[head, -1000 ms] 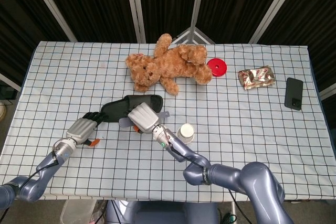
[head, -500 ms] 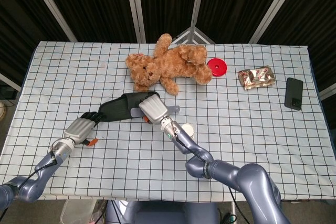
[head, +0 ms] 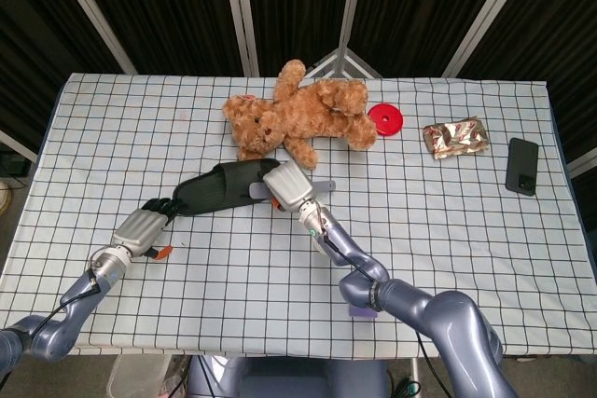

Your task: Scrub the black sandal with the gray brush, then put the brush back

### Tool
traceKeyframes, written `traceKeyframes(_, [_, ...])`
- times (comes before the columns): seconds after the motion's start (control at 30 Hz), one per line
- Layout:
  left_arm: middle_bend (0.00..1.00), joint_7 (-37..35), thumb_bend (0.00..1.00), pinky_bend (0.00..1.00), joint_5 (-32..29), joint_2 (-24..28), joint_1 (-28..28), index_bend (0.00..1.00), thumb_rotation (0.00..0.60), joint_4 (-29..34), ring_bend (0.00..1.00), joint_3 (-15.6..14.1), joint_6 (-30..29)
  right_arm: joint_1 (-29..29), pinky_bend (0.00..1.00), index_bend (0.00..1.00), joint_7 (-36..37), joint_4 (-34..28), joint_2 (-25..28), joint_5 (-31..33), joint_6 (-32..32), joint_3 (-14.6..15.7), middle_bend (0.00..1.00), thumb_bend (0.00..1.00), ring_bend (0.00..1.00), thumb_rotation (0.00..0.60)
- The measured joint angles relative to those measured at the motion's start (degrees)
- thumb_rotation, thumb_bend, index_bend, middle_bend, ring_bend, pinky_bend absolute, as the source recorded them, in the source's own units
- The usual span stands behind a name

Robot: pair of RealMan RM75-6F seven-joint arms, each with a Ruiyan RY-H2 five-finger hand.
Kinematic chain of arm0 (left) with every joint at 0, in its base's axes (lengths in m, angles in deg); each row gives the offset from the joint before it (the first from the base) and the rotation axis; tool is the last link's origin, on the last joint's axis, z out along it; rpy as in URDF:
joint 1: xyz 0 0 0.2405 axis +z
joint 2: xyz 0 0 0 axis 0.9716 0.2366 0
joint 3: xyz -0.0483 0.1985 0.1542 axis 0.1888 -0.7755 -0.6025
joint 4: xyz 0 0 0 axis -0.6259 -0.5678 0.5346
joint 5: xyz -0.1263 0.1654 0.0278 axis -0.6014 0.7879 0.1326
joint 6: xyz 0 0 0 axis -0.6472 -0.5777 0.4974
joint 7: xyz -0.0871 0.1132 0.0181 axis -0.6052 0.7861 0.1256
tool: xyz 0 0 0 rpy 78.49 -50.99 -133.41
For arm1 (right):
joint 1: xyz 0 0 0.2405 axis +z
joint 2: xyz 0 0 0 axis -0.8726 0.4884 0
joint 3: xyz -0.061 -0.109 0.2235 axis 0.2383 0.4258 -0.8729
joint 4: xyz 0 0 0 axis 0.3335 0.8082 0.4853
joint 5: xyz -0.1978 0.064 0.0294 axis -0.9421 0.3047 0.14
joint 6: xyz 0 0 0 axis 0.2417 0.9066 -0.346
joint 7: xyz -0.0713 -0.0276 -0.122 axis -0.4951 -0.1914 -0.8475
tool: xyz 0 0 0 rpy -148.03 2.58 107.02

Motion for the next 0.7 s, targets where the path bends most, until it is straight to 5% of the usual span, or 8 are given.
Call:
traceKeyframes(0.3, [0.0,-3.8,0.19,0.0,6.1,0.6,1.3,0.0,0.561,2.2,0.0,-0.1,-5.5,-2.0,0.57,0.76,-4.3,-8.7,4.8,-0.5,3.4,0.2,0.65,0.62,0.58,0.6])
traceKeyframes(0.7, [0.0,-11.4,0.15,0.0,21.0,4.5,7.3,0.0,0.555,5.5,0.0,-2.9,-24.8,-10.3,0.57,0.76,-16.4,-26.3,19.2,4.9,8.4,1.5,0.65,0.62,0.58,0.6])
